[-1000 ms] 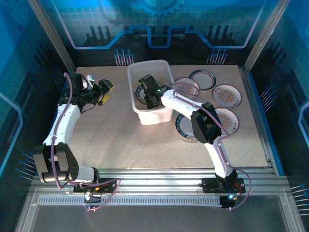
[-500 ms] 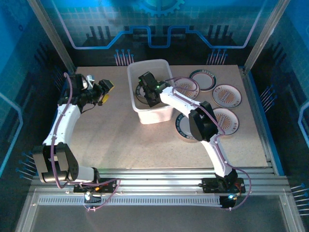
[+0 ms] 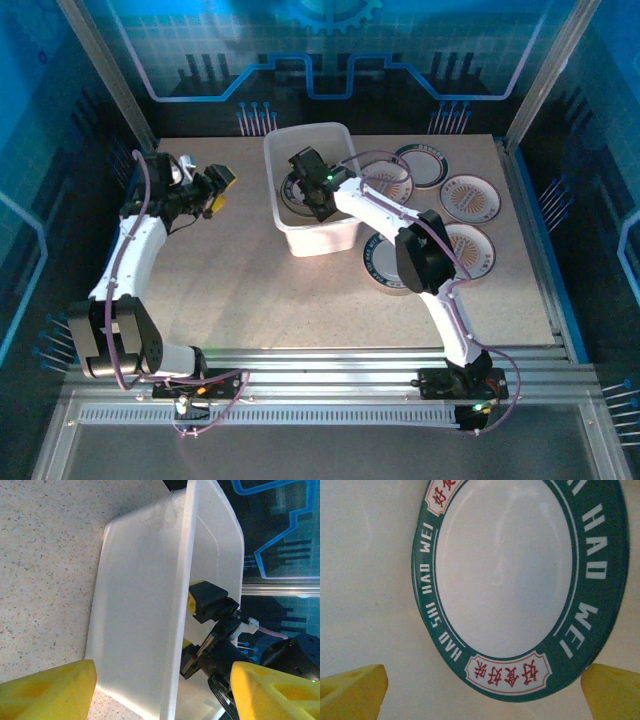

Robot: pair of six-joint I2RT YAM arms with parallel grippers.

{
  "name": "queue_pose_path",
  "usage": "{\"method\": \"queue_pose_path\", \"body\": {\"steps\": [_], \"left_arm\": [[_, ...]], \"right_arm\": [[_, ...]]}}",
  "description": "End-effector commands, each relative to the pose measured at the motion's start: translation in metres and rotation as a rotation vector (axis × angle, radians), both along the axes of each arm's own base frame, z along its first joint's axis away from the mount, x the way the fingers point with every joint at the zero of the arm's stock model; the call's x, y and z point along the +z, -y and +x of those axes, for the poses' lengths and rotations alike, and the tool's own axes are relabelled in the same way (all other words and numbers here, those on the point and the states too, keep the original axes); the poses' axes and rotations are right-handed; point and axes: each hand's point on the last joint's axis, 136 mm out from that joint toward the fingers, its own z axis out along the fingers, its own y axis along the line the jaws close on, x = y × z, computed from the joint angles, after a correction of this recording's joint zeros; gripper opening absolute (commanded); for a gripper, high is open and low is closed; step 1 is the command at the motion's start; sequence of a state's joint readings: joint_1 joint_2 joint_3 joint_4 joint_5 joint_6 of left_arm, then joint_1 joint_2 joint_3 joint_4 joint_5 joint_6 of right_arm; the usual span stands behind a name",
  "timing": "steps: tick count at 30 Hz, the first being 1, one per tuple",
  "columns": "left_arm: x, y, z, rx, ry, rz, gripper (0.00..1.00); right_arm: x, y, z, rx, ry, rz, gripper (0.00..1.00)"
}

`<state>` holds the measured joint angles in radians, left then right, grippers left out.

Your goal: Place the plates into the plastic bin on the countertop

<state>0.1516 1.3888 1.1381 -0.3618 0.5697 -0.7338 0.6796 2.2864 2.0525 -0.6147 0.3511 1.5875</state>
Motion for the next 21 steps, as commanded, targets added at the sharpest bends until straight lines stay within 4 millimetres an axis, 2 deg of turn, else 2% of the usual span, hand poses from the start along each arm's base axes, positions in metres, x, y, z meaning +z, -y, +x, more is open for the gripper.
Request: {"method": "queue_pose_path", "body": {"steps": [1, 3, 8, 13, 15, 18, 21], "left_arm": [[-0.004, 0.007, -0.002, -0.002, -0.024, -0.006, 0.72], [-0.006, 0.008, -0.003, -0.004, -0.028, -0.008, 0.72], [-0.005, 0.009, -0.006, -0.003, -0.026, 0.003, 0.73], [-0.006, 0.010, -0.006, -0.007, -0.030, -0.001, 0.73], [-0.006, 0.010, -0.007, -0.008, -0.028, 0.002, 0.73], [-0.006, 0.009, -0.007, -0.008, -0.029, 0.009, 0.73], [-0.005, 0.009, -0.005, -0.011, -0.029, 0.013, 0.73]], "right_arm": [[0.019, 0.015, -0.005, -0.006, 0.000, -0.029, 1.00], [0.017, 0.015, -0.007, -0.006, -0.018, -0.020, 1.00], [0.028, 0.014, -0.005, 0.010, 0.016, -0.029, 1.00], [0.010, 0.011, -0.001, 0.006, -0.019, -0.023, 1.00], [0.010, 0.010, 0.002, 0.002, -0.018, -0.018, 1.00], [0.022, 0.007, 0.008, 0.017, 0.025, -0.014, 1.00], [0.044, 0.001, 0.014, 0.053, 0.113, -0.004, 1.00]]}}
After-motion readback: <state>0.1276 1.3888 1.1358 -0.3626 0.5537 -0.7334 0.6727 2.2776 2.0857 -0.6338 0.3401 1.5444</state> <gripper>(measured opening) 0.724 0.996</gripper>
